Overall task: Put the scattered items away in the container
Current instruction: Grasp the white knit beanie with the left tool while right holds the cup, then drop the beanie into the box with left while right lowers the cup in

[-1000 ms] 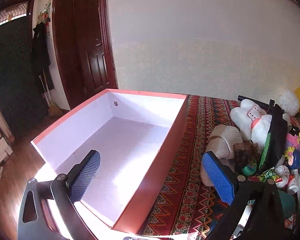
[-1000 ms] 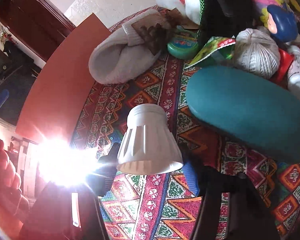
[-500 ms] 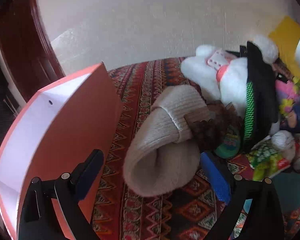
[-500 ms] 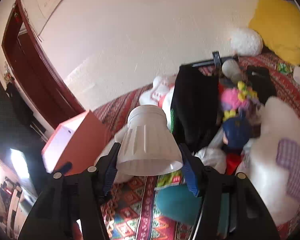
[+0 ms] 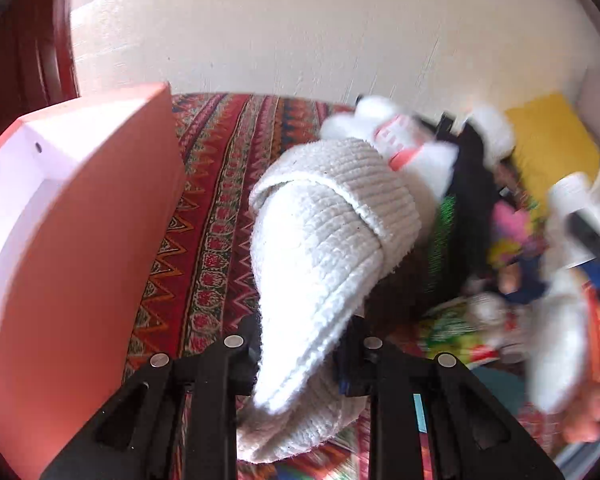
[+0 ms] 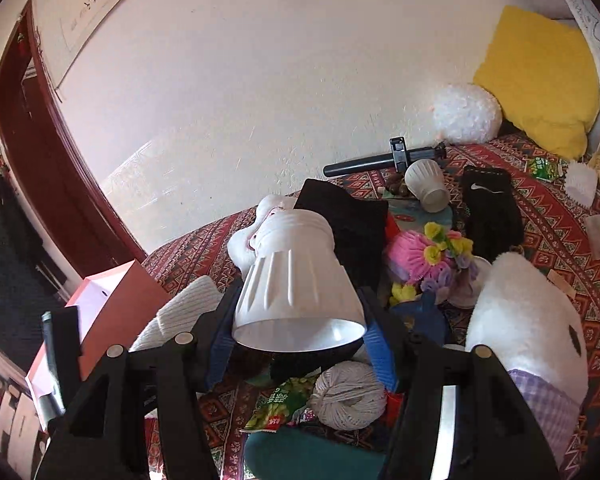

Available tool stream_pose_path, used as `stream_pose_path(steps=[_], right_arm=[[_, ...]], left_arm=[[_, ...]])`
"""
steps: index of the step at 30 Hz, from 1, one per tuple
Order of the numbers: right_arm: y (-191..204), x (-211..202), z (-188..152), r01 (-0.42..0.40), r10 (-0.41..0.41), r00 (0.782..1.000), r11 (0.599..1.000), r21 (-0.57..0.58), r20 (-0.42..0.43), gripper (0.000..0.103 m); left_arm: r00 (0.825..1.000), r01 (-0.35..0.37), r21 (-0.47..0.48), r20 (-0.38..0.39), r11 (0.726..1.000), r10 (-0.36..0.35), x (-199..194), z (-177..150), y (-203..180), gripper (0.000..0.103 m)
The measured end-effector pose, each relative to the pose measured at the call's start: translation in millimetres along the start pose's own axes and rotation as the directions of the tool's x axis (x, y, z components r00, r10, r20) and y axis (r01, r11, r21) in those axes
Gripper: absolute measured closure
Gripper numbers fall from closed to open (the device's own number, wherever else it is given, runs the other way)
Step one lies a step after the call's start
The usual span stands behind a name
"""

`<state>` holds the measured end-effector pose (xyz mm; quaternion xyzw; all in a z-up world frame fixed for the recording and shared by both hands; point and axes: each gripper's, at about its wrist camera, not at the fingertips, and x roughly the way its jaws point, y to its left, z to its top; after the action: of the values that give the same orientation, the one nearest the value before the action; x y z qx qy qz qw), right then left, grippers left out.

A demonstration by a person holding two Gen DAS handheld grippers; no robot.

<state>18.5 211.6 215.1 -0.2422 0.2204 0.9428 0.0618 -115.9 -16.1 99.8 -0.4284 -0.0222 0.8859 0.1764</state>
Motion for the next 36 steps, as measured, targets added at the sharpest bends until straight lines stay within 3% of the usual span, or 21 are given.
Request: stream_pose_path(steps=[5,8,13,16,20,22,24,27,29,30,31,32,34,36], right_arm=[[5,-12,3,0.004,-0.004,1.000,1.000,-0.006,0.028,0.047],[11,-15,4,0.011,-0.011,0.999,1.000,-0.014,0.038,0.047],[32,-18,1,0.021,-0.018,0.999,0.998,-0.059,0.050,0.047],[51,-21,-3,0.021,-0.015,0.998,0.995,-0.099,0.059,0.047],[84,-28,-10,-0.001,0.013,0.997,0.987,-0.161,0.072,0.047],[106,-34,-14,-0.019,0.036,0.996,0.979,-0.202,0.080,0.047],[127,-39,-20,-0.043,0.066,0.994,0.968,-0.247,0.084,0.047],[162,-50,-30,-0.087,0.120,0.989,0.944,-0.318,0.085,0.047],[184,-56,-36,-0.120,0.157,0.985,0.928,-0.353,0.077,0.046],[193,-57,-39,-0.136,0.174,0.982,0.921,-0.365,0.072,0.046],[203,-59,-42,-0.154,0.192,0.979,0.913,-0.377,0.065,0.046],[214,-60,-45,-0.171,0.210,0.976,0.905,-0.389,0.058,0.046],[235,-60,-48,-0.203,0.243,0.969,0.887,-0.415,0.047,0.046],[258,-59,-48,-0.232,0.278,0.960,0.870,-0.436,0.044,0.046]], left_arm=[[0.981,0.021,-0.002,0.193,1.000,-0.020,-94,2,4,0.083],[0.955,-0.024,-0.022,0.295,0.999,0.029,-145,0,21,0.083],[0.916,-0.065,-0.112,0.388,0.992,0.104,-192,1,68,0.083],[0.904,-0.111,-0.179,0.391,0.978,0.175,-192,10,99,0.083],[0.905,-0.140,-0.257,0.360,0.956,0.229,-173,4,140,0.082],[0.912,-0.191,-0.320,0.292,0.928,0.289,-152,1,161,0.072],[0.906,-0.273,-0.374,0.212,0.887,0.368,-137,-6,184,0.066],[0.873,-0.343,-0.424,0.184,0.838,0.451,-137,-16,208,0.063],[0.833,-0.372,-0.463,0.216,0.804,0.510,-152,-21,217,0.045],[0.809,-0.388,-0.479,0.232,0.787,0.540,-160,-24,217,0.028],[0.781,-0.403,-0.496,0.251,0.769,0.571,-168,-27,219,0.019],[0.761,-0.412,-0.509,0.265,0.756,0.593,-175,-31,222,0.019],[0.742,-0.420,-0.526,0.271,0.740,0.613,-183,-35,229,0.019],[0.738,-0.419,-0.540,0.266,0.730,0.620,-185,-39,233,0.019]])
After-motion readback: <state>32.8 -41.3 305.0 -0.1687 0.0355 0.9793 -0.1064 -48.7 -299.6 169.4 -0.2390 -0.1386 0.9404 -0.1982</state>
